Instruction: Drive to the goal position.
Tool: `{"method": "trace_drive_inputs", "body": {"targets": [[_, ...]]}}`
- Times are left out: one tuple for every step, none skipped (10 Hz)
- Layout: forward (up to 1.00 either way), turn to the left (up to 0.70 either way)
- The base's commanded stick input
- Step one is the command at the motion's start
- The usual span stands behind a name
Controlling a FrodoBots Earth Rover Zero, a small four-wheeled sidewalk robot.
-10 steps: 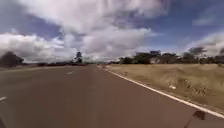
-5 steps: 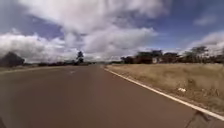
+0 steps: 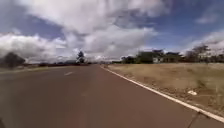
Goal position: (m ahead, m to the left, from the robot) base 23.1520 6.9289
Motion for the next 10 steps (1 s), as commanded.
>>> {"method": "trace_drive_inputs", "body": {"targets": [[0.7,0.0],[0.7,0.0],[0.7,0.0],[0.7,0.0],[0.7,0.0],[0.7,0.0],[0.7,0.0],[0.7,0.0],[0.7,0.0],[0.7,0.0]]}}
